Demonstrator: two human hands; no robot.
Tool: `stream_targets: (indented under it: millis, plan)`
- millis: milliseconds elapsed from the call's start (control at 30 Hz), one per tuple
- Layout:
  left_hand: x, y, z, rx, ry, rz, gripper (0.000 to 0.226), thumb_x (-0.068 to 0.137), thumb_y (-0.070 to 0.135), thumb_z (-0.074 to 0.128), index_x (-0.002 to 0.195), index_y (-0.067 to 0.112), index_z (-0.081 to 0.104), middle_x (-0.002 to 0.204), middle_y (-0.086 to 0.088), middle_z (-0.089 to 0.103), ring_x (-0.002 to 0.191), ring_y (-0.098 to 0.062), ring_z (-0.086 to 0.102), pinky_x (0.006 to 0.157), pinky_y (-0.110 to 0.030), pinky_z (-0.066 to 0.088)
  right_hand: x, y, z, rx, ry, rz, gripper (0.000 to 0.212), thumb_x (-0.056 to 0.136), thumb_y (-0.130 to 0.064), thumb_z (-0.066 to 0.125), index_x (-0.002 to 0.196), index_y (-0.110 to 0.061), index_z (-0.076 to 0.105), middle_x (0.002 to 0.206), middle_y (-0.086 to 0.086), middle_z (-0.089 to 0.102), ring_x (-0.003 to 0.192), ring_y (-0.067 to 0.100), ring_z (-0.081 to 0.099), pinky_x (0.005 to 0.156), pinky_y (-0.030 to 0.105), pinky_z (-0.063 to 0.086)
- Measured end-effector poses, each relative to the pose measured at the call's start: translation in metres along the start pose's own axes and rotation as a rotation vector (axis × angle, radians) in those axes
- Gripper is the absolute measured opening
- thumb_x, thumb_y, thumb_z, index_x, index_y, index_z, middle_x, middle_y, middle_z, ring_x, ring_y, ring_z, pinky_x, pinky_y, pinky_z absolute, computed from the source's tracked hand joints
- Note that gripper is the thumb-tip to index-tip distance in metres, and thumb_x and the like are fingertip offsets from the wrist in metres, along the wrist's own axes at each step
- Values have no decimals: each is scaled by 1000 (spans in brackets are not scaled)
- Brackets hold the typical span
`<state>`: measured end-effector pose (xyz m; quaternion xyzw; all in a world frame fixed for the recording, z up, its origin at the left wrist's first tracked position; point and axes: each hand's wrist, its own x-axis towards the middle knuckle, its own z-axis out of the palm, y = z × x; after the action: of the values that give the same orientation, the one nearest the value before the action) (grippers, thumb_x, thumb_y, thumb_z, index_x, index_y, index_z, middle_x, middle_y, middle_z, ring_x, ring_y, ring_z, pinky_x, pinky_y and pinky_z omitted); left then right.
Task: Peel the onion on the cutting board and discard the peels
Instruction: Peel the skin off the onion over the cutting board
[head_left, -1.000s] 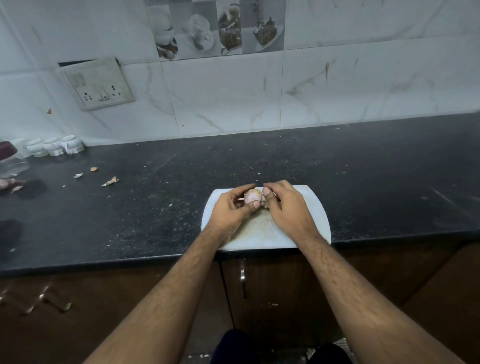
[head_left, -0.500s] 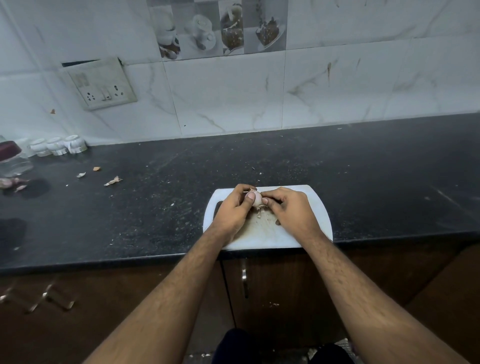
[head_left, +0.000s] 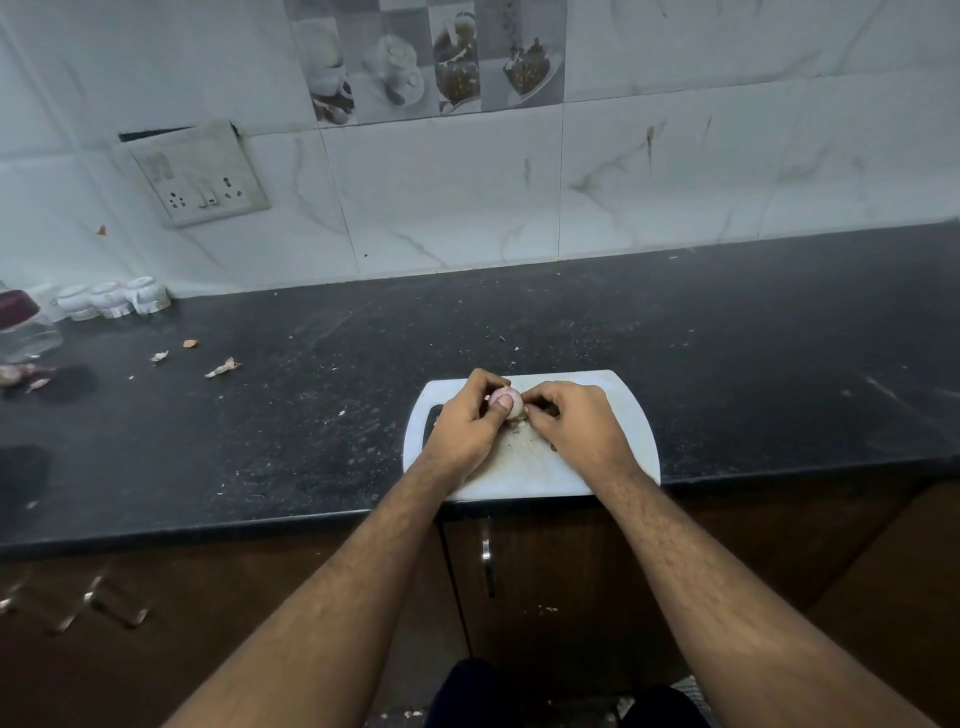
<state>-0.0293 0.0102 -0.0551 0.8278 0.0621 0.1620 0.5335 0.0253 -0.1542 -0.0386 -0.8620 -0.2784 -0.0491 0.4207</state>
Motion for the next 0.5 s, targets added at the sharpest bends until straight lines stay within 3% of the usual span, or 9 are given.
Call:
stream_targets:
  millis: [167,333,500]
  plan:
    - [0,0,3,68,38,-7,12,104,26,57,115,25,63,105,6,72,102,-11,65,95,-32,51,1,-1,-1,-38,-44,-20,17,96,-23,67,108,-26,79,97,-11,78,88,1,68,84,26,57]
    - [-2,7,4,127,51,30,21,107,20,52,122,17,65,106,2,74,100,-10,66,84,-15,47,3,-1,1,-35,-53,-38,16,98,-24,65,106,-24,79,93,-8,77,87,6,68,85,33,57]
    - [-1,5,2,95,24,17,24,107,18,50,125,18,67,112,7,73,105,-2,64,87,-13,45,3,2,1,3,-33,-38,15,96,-23,67,105,-22,79,90,-10,77,86,4,68,83,33,58]
